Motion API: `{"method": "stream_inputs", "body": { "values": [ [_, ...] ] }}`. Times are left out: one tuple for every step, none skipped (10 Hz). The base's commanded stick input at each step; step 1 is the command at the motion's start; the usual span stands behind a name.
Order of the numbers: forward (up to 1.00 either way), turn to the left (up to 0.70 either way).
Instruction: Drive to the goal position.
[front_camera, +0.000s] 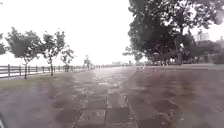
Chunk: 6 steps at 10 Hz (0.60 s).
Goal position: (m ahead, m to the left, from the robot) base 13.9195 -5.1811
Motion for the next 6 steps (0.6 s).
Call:
{"method": "stream_inputs", "body": {
  "values": [
    [0.70,0.00],
    [0.70,0.00],
    [0.70,0.00],
    [0.70,0.00],
    [0.70,0.00],
    [0.70,0.00]
  ]
}}
